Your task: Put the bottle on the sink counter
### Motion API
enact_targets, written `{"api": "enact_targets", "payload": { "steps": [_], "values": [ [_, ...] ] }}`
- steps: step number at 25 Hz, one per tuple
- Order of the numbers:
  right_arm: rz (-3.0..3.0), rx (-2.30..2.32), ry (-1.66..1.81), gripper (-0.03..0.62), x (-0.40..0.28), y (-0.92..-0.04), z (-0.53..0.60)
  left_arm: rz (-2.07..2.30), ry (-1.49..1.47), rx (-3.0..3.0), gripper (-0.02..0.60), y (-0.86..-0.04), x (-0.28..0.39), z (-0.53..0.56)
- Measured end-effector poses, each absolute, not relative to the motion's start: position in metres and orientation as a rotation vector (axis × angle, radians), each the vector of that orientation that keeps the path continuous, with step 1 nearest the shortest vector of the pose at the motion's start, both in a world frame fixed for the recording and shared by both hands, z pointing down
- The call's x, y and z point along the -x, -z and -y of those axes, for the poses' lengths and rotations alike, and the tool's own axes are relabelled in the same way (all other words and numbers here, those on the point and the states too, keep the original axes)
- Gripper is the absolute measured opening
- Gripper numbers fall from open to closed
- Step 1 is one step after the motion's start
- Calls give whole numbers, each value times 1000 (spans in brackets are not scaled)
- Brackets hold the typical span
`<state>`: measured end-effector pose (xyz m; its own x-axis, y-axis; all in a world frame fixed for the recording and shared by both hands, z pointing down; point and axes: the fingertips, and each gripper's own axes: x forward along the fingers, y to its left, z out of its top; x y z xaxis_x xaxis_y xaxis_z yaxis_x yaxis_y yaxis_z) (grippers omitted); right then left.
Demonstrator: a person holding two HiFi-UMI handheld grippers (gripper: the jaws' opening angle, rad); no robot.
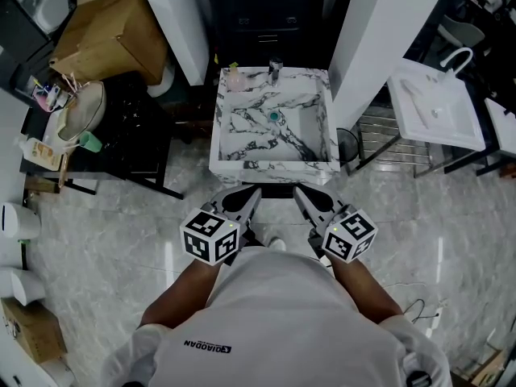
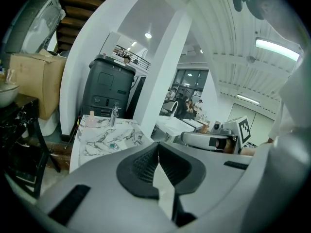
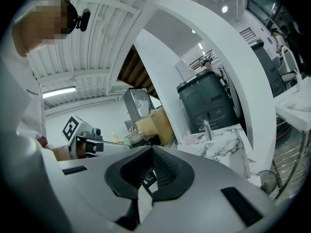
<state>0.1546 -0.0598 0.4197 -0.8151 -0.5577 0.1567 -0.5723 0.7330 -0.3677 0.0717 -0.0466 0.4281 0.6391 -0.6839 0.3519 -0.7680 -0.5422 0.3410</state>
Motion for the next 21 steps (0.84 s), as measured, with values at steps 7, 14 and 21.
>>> {"api": "enact_targets", "payload": {
  "steps": [7,14,21],
  "values": [
    [2890,-942,-629,40,-155,-420,61,1147,-233,-2392,15,-428,-71,47],
    [2889,-946,-630,40,-156,-421,62,1154,-232,-2390,15,-429,-70,48],
    [2894,-941,-625,40,-154,-419,60,1156,-236,-2390,15,-425,-68,46]
  ]
}}
